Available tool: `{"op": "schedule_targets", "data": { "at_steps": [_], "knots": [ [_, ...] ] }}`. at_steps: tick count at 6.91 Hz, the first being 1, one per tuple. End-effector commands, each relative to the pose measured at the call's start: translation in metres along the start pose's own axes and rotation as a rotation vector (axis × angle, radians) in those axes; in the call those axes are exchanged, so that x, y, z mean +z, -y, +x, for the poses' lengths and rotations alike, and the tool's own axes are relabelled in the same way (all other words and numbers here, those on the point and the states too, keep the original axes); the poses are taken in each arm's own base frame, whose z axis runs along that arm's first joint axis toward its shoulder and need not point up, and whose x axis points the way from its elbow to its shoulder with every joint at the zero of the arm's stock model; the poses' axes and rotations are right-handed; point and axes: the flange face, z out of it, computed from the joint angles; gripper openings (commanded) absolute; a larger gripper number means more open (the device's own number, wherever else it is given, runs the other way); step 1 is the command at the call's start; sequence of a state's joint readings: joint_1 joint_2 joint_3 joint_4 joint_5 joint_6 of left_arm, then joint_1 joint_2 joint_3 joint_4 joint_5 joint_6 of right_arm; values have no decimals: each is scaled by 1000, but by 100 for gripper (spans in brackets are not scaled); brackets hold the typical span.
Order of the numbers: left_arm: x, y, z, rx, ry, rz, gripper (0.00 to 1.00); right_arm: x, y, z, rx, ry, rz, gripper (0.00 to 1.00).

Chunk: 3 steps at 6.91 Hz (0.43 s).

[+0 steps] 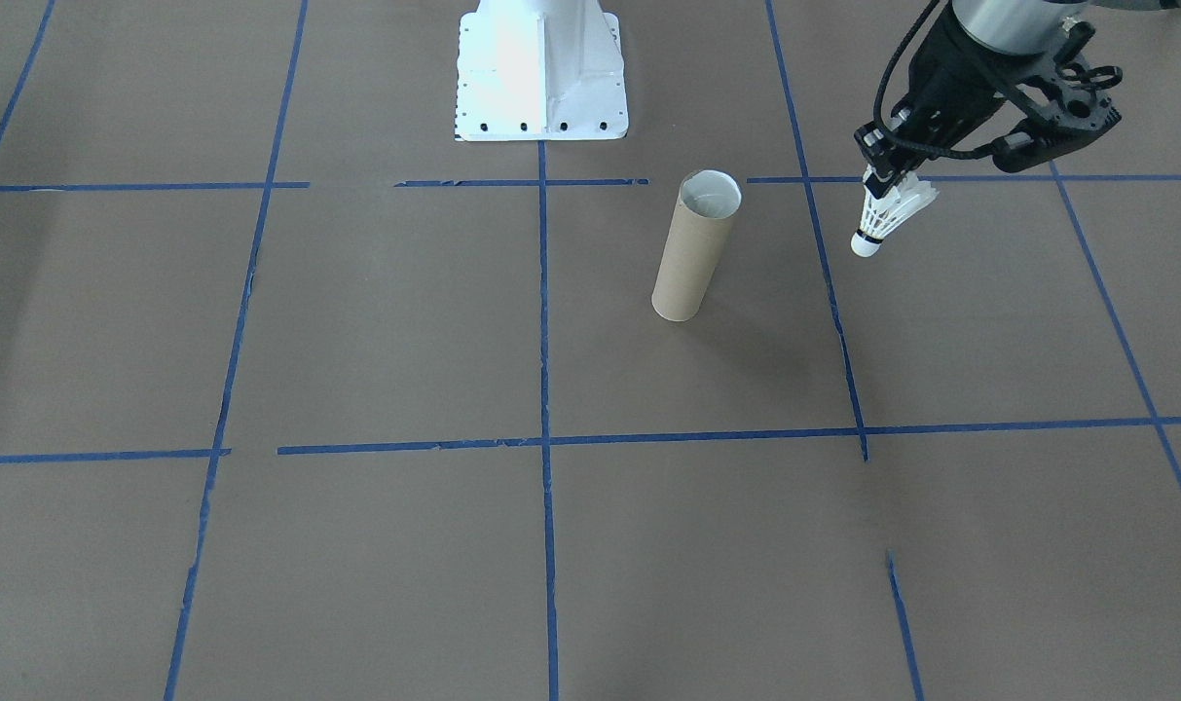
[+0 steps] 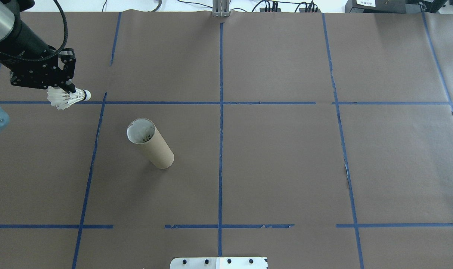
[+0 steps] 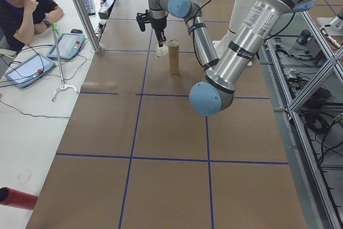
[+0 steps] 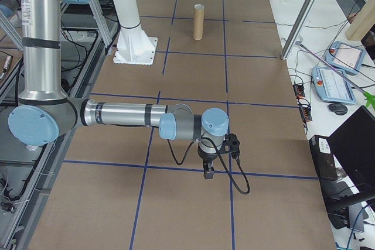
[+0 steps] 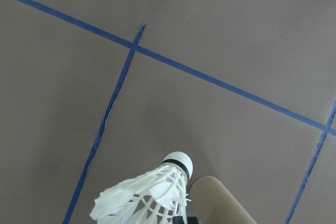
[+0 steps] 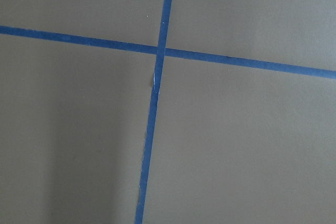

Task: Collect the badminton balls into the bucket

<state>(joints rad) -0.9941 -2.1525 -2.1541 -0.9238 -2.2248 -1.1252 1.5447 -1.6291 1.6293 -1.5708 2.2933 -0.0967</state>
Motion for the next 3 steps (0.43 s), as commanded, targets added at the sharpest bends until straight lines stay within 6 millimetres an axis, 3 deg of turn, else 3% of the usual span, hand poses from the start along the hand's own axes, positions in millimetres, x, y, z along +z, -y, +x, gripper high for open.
{"op": "schedule_targets", "data": {
  "at_steps": [1,2,3],
  "knots": [
    [-9,-33,34,35,60,-23,0,0,0,0,-1,0,1,100],
    [-16,-47,51,51,58,-35,0,0,0,0,0,0,0,100],
    [-8,-55,69,62,79,-45,0,0,0,0,0,0,0,100]
  ]
}}
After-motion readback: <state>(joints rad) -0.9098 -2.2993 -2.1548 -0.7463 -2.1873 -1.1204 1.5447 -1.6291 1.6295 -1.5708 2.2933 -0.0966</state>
